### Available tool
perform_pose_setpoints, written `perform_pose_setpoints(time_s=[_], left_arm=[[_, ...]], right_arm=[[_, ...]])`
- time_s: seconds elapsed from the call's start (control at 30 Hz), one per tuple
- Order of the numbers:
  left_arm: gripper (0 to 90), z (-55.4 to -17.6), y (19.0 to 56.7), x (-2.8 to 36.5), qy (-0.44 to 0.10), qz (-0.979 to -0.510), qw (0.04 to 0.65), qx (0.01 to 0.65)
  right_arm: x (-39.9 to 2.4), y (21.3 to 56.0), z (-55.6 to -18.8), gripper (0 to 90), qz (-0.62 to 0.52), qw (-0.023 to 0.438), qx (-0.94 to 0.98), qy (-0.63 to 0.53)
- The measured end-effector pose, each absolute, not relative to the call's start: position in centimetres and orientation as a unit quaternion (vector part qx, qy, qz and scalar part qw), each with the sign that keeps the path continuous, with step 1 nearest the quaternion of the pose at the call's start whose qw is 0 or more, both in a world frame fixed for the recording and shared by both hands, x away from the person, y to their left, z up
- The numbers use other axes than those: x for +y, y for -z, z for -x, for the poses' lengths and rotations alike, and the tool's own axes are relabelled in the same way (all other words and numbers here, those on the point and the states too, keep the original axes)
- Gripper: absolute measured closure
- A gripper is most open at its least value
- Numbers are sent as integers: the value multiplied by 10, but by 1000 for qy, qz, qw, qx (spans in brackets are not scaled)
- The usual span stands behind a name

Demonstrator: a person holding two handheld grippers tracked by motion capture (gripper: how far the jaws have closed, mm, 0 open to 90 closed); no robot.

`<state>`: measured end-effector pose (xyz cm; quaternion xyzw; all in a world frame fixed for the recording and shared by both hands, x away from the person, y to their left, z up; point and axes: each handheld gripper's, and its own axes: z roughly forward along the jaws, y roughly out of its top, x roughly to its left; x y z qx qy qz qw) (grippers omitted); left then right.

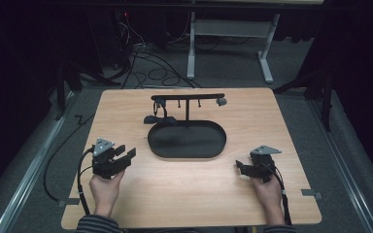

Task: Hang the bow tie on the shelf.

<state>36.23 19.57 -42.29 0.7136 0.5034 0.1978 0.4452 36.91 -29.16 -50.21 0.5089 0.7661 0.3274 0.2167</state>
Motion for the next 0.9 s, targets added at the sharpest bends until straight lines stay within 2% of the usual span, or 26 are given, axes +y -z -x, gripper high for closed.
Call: perform_pose_setpoints(time_s=[0.9], left_arm=[[499, -360, 455, 194, -173, -722, 430, 514]], right_arm=[[-292, 502, -369, 312, -508, 217, 766, -327]])
